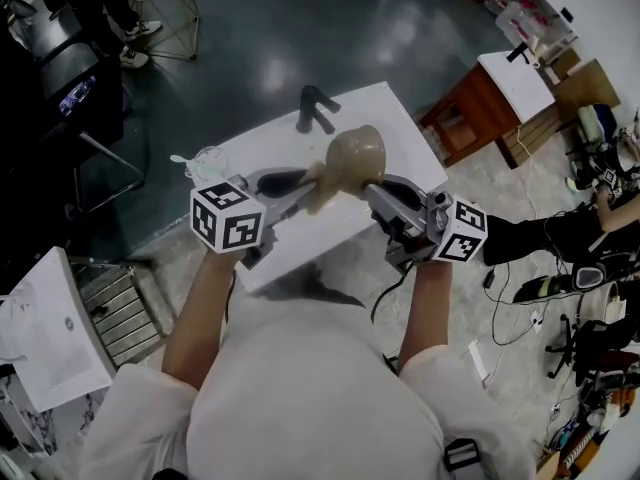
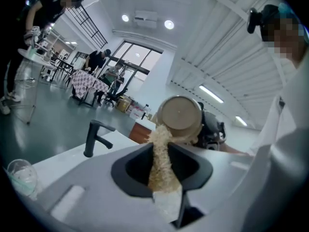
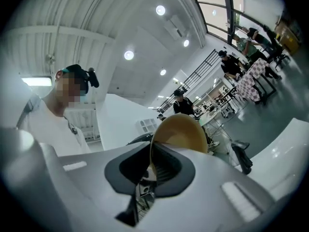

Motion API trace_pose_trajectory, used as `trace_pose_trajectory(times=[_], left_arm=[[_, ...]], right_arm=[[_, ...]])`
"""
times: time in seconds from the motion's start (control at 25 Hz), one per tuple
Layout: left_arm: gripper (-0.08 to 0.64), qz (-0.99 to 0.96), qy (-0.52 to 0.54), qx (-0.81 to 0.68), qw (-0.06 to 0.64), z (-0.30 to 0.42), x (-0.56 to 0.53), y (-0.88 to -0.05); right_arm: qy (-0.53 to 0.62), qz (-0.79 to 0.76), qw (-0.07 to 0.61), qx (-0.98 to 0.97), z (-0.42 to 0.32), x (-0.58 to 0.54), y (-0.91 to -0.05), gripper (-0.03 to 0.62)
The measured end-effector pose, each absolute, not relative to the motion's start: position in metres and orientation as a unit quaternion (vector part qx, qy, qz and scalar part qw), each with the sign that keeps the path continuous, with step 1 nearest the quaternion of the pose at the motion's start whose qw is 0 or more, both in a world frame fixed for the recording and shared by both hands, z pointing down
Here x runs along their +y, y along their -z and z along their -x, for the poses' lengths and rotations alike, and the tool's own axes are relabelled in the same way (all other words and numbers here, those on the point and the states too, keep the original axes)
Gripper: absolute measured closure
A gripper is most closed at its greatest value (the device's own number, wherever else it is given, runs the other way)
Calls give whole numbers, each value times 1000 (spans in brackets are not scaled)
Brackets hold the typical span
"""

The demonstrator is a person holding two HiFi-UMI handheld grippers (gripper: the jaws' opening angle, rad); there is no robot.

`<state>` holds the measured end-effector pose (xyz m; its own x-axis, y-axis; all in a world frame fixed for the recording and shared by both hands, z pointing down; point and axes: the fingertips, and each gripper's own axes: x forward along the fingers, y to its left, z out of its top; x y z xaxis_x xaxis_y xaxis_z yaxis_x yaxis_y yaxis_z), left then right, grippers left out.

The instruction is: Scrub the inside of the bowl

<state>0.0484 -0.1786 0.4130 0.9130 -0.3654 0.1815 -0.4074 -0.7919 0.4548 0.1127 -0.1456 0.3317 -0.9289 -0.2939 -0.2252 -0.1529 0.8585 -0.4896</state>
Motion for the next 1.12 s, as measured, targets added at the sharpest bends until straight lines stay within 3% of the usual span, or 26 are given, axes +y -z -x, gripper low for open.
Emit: trace_pose_trajectory(times=[0.28,0.48,0.84,0.96,1.12], left_arm=[[463,-950,-35,-187,246,-61,-164,-404],[463,-956,-23,-192,223,-55,-167,-383],[463,-959,-36,-254,121,-50,-197,-349],[463,-952,-46,-282,114,-42,-210,-356],[462,-943,-50,-301,132,-32,-216,-374]], right_arm=[[250,207,101,941,-111,-175,-353,574],[244,239,32,939,-108,-178,-378,574],[227,188,-52,954,-85,-149,-400,574],[225,165,-50,959,-89,-139,-397,573],[238,162,5,958,-100,-136,-383,574]])
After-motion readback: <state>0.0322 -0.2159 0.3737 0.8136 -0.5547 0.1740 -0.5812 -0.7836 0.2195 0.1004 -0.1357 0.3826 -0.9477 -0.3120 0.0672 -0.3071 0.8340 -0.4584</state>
